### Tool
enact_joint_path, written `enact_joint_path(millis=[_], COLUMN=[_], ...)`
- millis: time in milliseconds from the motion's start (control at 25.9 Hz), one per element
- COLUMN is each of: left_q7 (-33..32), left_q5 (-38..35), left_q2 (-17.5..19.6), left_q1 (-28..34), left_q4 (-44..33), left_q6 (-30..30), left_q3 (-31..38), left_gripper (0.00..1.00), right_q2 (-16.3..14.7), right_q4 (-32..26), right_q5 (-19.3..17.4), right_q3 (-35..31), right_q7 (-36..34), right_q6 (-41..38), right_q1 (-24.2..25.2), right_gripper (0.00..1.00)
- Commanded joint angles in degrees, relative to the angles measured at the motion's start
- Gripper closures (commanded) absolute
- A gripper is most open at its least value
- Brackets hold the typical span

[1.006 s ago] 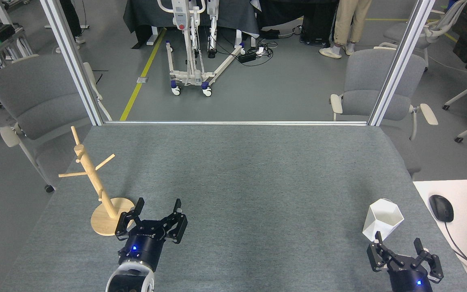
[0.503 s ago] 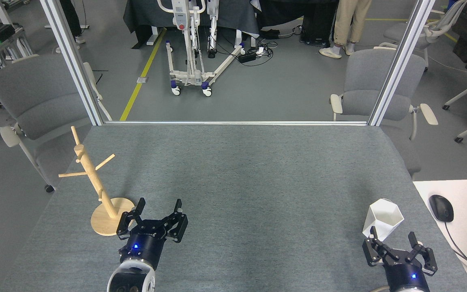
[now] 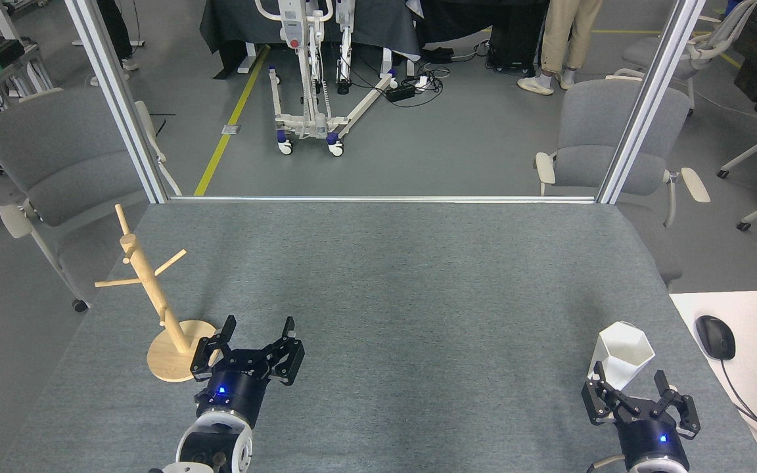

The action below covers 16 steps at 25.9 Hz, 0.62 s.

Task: Hang cup on storage rack
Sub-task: 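Lower the right gripper over the white hexagonal cup rim, then close the right gripper on the white cup rim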

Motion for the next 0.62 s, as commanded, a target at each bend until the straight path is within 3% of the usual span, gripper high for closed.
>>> enact_joint_path(millis=[0,580], left_q7=[0.0,0.0], left_q5=[0.0,0.1], left_q2=[0.0,-0.1], left_q1=[-0.5,-1.1], left_q4=[0.5,2.4], left_q6=[0.1,0.2], left_q3=[0.0,0.1], left_gripper=[0.01,0.01], right_q2=[0.0,-1.3], right_q4=[1.7,4.2], right_q5=[0.7,0.7], right_q3=[0.1,0.1], right_q7=[0.0,0.0], right_q6=[0.2,0.2], right_q1=[-1.4,-4.5], right_gripper=[0.01,0.01])
